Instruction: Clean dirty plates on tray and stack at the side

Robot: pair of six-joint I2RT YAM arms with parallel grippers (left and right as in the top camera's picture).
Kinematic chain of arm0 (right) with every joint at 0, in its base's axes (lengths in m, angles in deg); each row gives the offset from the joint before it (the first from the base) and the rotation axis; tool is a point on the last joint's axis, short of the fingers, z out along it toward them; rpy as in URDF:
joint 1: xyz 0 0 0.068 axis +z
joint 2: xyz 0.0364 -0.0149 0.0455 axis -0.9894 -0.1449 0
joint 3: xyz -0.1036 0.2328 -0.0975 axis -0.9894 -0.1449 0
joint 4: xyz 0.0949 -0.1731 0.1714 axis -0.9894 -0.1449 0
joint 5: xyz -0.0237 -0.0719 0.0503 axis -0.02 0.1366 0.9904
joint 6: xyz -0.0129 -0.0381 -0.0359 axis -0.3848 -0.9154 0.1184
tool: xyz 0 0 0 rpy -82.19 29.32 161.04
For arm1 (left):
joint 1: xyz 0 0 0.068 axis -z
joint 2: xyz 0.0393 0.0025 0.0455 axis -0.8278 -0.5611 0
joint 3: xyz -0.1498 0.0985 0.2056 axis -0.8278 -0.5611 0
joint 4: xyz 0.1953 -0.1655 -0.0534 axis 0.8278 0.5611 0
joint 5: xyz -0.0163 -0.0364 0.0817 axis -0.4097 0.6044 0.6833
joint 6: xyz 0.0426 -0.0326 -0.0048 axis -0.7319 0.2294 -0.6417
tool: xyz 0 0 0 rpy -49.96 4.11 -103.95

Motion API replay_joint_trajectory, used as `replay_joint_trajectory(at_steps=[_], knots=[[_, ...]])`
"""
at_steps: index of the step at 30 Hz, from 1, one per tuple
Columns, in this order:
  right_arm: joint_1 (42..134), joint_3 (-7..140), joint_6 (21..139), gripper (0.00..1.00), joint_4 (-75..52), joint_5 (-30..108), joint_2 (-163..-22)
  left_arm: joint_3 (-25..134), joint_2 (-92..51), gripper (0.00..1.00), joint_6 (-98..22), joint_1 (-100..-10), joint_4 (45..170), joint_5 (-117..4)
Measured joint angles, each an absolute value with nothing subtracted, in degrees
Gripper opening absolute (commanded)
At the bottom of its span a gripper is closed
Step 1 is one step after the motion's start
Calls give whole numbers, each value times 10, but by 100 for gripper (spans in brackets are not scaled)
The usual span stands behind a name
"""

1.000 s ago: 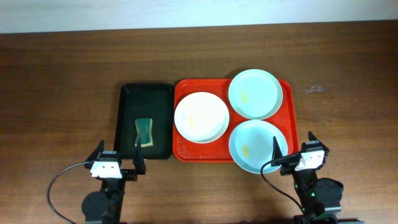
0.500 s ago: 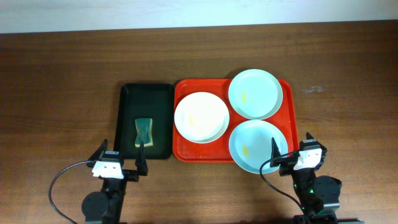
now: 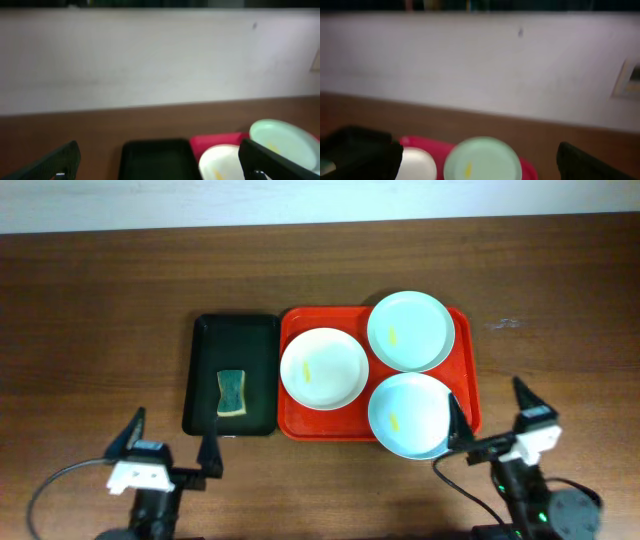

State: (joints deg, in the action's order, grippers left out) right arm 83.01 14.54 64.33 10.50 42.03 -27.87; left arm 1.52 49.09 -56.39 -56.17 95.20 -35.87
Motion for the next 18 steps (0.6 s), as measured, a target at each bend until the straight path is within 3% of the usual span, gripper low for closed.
replay_joint_trajectory(at_steps=[8,18], knots=[[830,316,646,98,14,424,-288,240,379,99,-583,-561,1043,-361],[830,556,646,98,-121,426,-473,562,78,99,-628,-562,1246,-374]])
